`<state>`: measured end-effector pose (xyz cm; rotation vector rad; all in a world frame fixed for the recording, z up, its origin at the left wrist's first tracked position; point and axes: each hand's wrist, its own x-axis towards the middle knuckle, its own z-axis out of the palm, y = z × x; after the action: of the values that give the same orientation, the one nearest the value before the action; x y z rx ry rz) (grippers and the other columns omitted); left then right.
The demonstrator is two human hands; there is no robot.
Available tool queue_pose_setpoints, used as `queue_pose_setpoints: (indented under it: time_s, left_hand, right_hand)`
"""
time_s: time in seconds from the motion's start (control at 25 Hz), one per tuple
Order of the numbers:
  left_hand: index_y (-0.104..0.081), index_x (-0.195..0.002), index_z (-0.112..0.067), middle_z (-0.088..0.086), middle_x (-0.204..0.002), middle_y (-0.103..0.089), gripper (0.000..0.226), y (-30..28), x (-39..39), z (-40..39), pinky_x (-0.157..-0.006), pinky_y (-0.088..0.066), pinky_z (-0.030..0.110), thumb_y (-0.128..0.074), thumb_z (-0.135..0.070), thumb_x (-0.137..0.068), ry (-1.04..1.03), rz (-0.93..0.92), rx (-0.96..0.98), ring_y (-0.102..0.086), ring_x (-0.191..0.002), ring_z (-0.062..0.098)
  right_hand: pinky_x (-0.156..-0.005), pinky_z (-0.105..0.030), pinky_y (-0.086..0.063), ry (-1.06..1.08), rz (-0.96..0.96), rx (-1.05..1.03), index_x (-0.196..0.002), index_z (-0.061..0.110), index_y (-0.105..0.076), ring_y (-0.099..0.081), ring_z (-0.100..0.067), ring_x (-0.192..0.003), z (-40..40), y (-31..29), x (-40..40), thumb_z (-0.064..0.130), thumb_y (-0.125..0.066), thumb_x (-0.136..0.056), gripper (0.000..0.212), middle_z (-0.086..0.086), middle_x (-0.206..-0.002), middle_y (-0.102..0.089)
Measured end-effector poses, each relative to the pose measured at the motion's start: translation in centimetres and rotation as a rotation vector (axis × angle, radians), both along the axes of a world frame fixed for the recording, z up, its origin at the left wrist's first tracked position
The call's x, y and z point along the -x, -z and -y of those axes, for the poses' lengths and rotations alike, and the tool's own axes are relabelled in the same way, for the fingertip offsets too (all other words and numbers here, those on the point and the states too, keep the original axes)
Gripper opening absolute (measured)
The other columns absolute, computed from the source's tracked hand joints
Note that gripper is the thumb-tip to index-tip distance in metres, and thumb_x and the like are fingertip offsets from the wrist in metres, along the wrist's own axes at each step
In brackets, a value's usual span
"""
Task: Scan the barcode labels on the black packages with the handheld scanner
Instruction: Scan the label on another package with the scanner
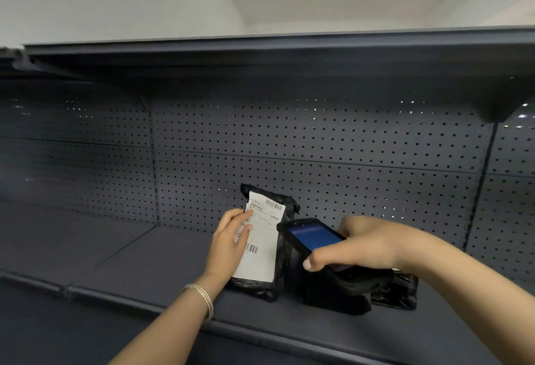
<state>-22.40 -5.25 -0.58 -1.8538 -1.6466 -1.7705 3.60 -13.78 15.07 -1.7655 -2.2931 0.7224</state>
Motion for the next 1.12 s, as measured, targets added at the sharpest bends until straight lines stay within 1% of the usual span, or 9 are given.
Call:
queue_pose_setpoints:
  time_s: [0.12,0.24,0.36,0.52,0.6,0.76,0.92,1.0,1.12]
  left_hand:
    - [-0.066,-0.115,-0.017,-0.028,-0.109,-0.047,0.029,-0.4,-0.8,0.7,-0.086,-0.031,-0.005,-0.062,-0.007,-0.088,-0.023,0.021,-0.010,-0.045,-0.105,-0.020]
    - [-0.067,-0.114,-0.016,-0.018,-0.109,-0.052,0.028,-0.5,-1.2,1.0,-0.087,-0.031,-0.005,-0.063,-0.007,-0.087,-0.040,0.012,-0.012,-0.045,-0.104,-0.018]
    - [-0.067,-0.113,-0.014,-0.009,-0.111,-0.055,0.027,-0.6,-1.7,1.1,-0.087,-0.031,-0.005,-0.062,-0.006,-0.087,-0.041,0.001,-0.018,-0.046,-0.103,-0.019]
    - [-0.067,-0.112,-0.012,-0.008,-0.110,-0.055,0.027,-0.9,-2.2,1.1,-0.088,-0.032,-0.004,-0.063,-0.005,-0.086,-0.020,-0.014,-0.044,-0.046,-0.104,-0.018]
    - [-0.067,-0.113,-0.013,-0.008,-0.110,-0.055,0.028,-0.9,-2.2,0.9,-0.088,-0.031,-0.004,-0.063,-0.005,-0.087,-0.018,-0.017,-0.040,-0.046,-0.103,-0.017]
    - [-0.066,-0.114,-0.014,-0.006,-0.113,-0.055,0.028,-0.9,-1.8,0.2,-0.090,-0.030,-0.004,-0.062,-0.007,-0.087,-0.017,-0.012,-0.009,-0.050,-0.101,-0.004]
    - [-0.065,-0.116,-0.014,-0.005,-0.114,-0.055,0.029,-0.9,-1.1,-1.3,-0.088,-0.031,-0.004,-0.061,-0.007,-0.088,0.010,0.047,0.066,-0.051,-0.105,0.006]
    - [-0.066,-0.115,-0.013,-0.004,-0.112,-0.055,0.029,-0.8,-0.6,-2.3,-0.090,-0.034,0.005,-0.061,-0.005,-0.088,0.027,0.119,0.121,-0.051,-0.105,0.009]
    - [-0.066,-0.112,-0.013,-0.001,-0.111,-0.058,0.028,0.4,0.1,-4.3,-0.096,-0.044,0.026,-0.060,-0.002,-0.087,0.088,0.169,0.251,-0.055,-0.103,0.012]
  right_hand:
    - [-0.056,-0.025,-0.047,-0.013,-0.028,0.016,-0.087,0.015,-0.060,-0.063,-0.014,-0.062,0.6,-0.4,-0.8,0.062,-0.081,-0.056,0.060,0.002,-0.074,-0.066]
    - [-0.053,-0.023,-0.055,-0.055,-0.129,0.096,-0.082,0.008,-0.056,-0.063,-0.019,-0.044,1.2,-0.7,-1.3,0.044,-0.084,-0.067,0.048,-0.001,-0.051,-0.065]
    - [-0.054,-0.023,-0.054,-0.071,-0.156,0.097,-0.078,0.009,-0.055,-0.062,-0.021,-0.042,1.4,-0.7,-2.0,0.041,-0.083,-0.070,0.043,0.003,-0.042,-0.060]
    - [-0.042,-0.011,-0.046,-0.034,-0.107,0.075,-0.085,0.012,-0.058,-0.063,-0.015,-0.047,1.8,-0.7,-2.3,0.051,-0.081,-0.069,0.048,0.002,-0.059,-0.066]
    - [-0.036,-0.011,-0.042,-0.014,-0.078,0.063,-0.087,0.017,-0.056,-0.062,-0.009,-0.054,1.9,-0.8,-2.4,0.054,-0.079,-0.071,0.046,0.006,-0.071,-0.064]
    - [-0.053,-0.019,-0.044,0.004,-0.042,0.050,-0.089,0.019,-0.058,-0.061,-0.007,-0.067,1.5,-0.7,-2.2,0.060,-0.077,-0.067,0.050,0.006,-0.079,-0.064]
    - [-0.079,-0.028,-0.050,0.050,-0.030,0.022,-0.103,0.020,-0.058,-0.061,-0.012,-0.091,-0.4,0.9,-1.8,0.071,-0.076,-0.054,0.074,0.003,-0.100,-0.064]
    - [-0.083,-0.029,-0.052,0.078,-0.079,0.023,-0.110,0.020,-0.056,-0.062,-0.013,-0.097,-1.5,2.0,-1.3,0.073,-0.076,-0.047,0.084,0.004,-0.104,-0.067]
    - [-0.073,-0.024,-0.048,0.129,-0.183,0.026,-0.123,0.018,-0.050,-0.060,-0.006,-0.093,-2.7,3.9,-0.5,0.068,-0.079,-0.055,0.090,0.010,-0.097,-0.069]
